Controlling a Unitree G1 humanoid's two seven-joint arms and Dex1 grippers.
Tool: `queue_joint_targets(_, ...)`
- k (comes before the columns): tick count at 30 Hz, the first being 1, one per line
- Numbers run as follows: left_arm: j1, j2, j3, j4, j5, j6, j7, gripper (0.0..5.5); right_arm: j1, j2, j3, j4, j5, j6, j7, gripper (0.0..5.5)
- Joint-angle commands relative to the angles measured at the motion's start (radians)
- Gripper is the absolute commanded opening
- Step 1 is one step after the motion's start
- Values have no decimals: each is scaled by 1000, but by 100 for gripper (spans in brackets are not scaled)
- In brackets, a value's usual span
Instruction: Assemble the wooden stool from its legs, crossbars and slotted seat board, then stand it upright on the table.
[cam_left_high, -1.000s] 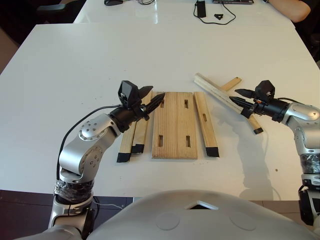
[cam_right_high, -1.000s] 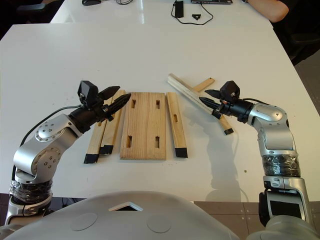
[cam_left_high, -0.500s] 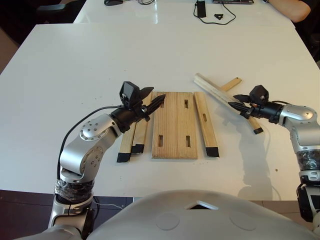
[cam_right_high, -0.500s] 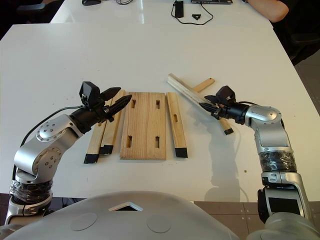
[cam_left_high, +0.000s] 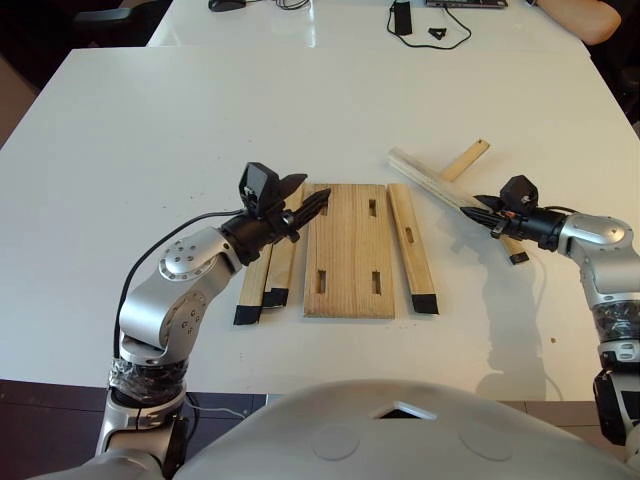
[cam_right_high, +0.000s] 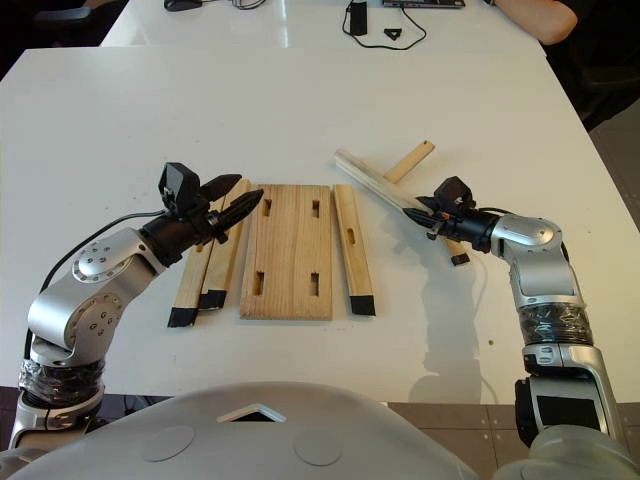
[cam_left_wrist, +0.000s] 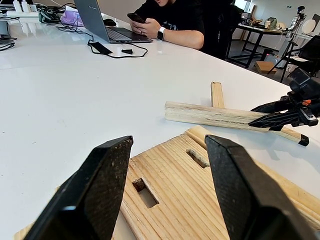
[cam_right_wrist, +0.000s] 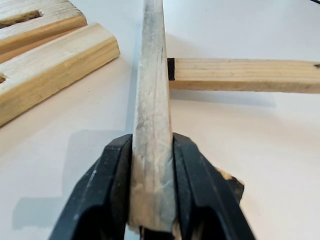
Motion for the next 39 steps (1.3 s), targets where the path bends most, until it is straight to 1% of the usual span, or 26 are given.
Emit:
queue_joint_targets(1,-28,-18,23,12,-6,18,26,268,-11,30,-45,-28,34,-2,-39,105)
queue_joint_targets(5,-85,-54,54,58,20,37,104,268,-42,71,-79,-121,47,-19,-117,105)
queue_joint_targets(7,-109,-83,82,74,-17,62,129,268,-38,94,-77,-214,56,-36,-134,105)
queue_joint_targets(8,-121,-104,98,74,-52,80,137,286,-36,109,-76,-262,63,-42,-143,105)
queue_joint_targets(9,-137,-135,125,73,-120,106,144,292,-33,127,-71,-316,72,-47,-153,105)
queue_joint_targets(11,-171,-188,167,54,-270,168,170,326,-29,157,-55,-407,76,-64,-177,105)
queue_joint_targets(14,-211,-230,207,33,-477,228,211,368,-18,197,-18,-516,67,-93,-198,105)
queue_joint_targets(18,-238,-226,214,21,-636,253,254,372,-10,238,25,-606,79,-72,-225,105)
queue_joint_targets(22,-275,-244,242,63,-838,221,374,372,-17,255,59,-655,63,-96,-232,105)
queue_joint_targets(26,-307,-236,247,109,-950,179,473,372,-29,266,75,-687,57,-112,-246,105)
queue_joint_targets(31,-321,-213,229,139,-1001,147,535,372,-36,283,86,-723,73,-111,-258,105)
queue_joint_targets(39,-315,-180,208,138,-1041,117,540,372,-26,268,95,-724,128,-90,-213,105)
